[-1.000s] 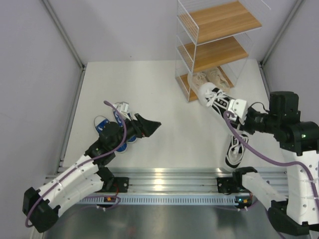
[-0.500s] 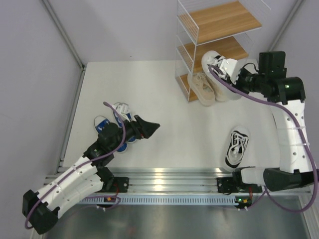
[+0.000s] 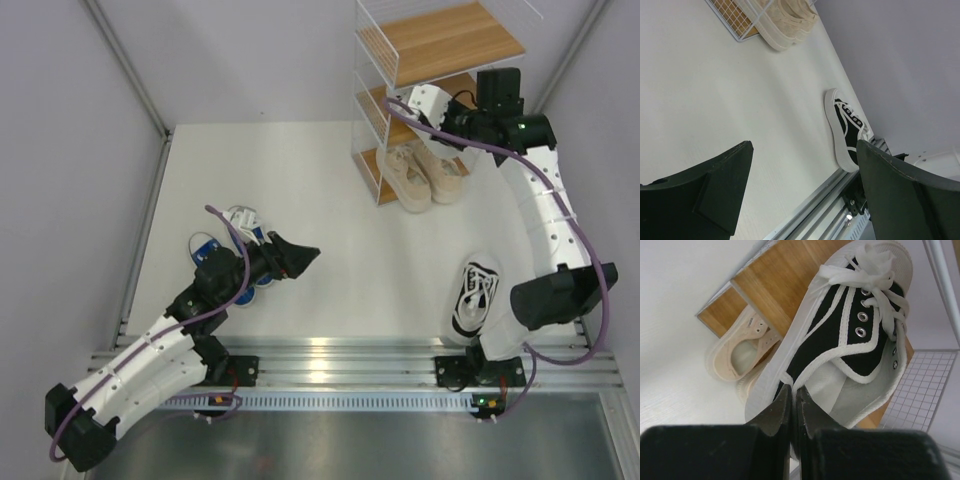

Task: Place and organize the shoes onto the shoe shelf

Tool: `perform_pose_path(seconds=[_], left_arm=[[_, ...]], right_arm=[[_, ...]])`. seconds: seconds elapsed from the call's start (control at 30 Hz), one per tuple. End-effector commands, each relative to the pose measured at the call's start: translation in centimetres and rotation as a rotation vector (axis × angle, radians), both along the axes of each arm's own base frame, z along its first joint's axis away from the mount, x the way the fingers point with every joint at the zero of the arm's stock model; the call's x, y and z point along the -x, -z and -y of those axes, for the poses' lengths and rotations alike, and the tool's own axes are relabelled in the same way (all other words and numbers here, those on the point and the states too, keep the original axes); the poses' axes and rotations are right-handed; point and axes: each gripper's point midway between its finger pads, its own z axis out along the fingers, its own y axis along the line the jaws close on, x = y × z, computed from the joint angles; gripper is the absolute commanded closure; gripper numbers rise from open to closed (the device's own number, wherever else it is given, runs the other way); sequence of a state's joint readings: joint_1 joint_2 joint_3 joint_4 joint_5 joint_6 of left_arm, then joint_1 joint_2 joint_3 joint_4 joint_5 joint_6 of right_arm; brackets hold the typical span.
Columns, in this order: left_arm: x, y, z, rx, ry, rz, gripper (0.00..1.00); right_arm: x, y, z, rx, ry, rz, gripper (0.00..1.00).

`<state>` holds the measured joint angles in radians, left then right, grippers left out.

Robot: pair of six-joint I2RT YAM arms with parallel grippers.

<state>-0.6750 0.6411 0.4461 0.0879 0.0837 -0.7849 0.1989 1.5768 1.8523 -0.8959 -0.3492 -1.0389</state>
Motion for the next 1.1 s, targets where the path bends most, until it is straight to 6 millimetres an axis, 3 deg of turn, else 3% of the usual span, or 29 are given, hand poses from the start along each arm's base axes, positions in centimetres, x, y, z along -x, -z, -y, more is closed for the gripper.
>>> perform_pose_path(seconds=[0.0, 0.37, 0.77, 1.07], left_arm=[[-0.3, -1.1, -0.4, 0.009, -0.019, 0.042, 0.11], [-0.2, -1.0, -0.5, 0.005, -0.021, 0.040, 0.10], [-0.1, -1.0, -0.4, 0.018, -0.016, 0.039, 0.10], [0.0, -1.1, -0.5, 0.027, -0.016, 0.039, 0.10]], right_arm=[[-2.7, -7.6, -1.4, -0.022, -0.015, 0.280, 1.00], [-5.4, -6.1, -2.8, -0.011, 0.012, 0.272, 1.00], [-5.7, -4.3, -2.8, -0.021, 0.030, 0.242, 0.99], [-5.3, -4.2, -2.6, -0.030, 0.041, 0.243, 0.94]])
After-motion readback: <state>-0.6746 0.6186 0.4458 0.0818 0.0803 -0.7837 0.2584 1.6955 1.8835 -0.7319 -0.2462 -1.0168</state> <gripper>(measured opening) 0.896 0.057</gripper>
